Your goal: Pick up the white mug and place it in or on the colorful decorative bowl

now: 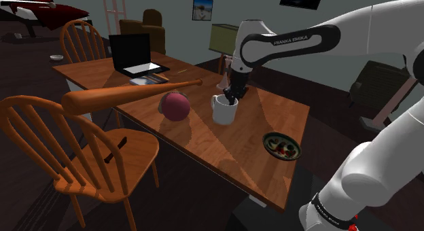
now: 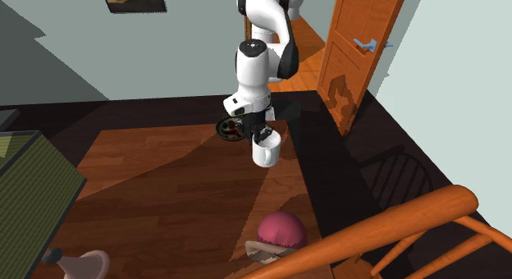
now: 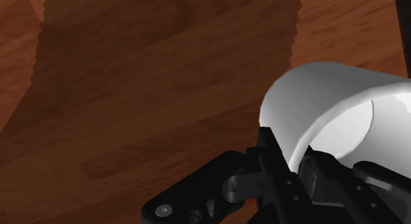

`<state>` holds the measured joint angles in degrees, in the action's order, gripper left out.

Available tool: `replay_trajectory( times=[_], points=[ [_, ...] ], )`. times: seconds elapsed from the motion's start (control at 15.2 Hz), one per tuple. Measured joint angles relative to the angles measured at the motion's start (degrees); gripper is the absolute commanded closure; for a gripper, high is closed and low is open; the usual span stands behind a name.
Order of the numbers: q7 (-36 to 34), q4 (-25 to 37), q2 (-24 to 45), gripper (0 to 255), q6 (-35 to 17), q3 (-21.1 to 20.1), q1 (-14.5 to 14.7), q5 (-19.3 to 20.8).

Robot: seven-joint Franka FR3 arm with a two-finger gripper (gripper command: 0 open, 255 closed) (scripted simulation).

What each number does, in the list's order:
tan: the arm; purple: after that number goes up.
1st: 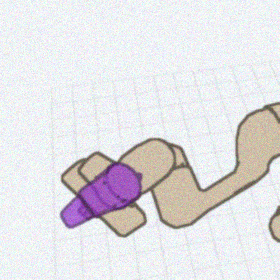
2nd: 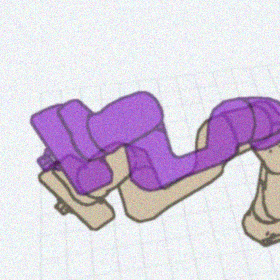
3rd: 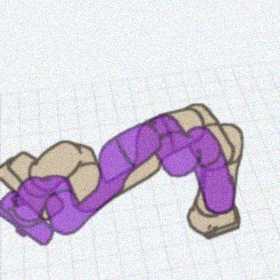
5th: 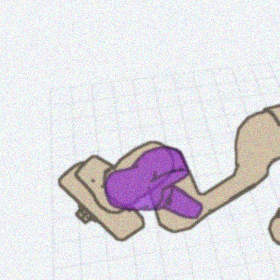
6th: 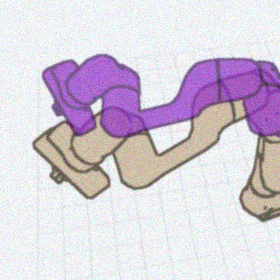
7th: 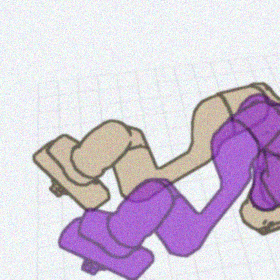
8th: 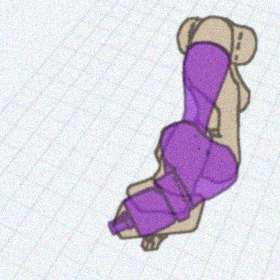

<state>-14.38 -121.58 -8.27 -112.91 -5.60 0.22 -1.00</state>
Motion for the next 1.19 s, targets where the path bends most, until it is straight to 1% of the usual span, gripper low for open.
replay_trajectory(
  times=[0.59, 0.86, 1.19],
  points=[
    [8.21, -14.72, -16.46, 255, 1.8, 5.35, -3.25, 0.84],
    [12.82, -19.93, -23.04, 255, 3.13, 8.93, -5.52, 2.8],
    [17.55, -24.67, -31.36, 255, 6.55, 12.7, -8.37, 5.75]
  ],
)
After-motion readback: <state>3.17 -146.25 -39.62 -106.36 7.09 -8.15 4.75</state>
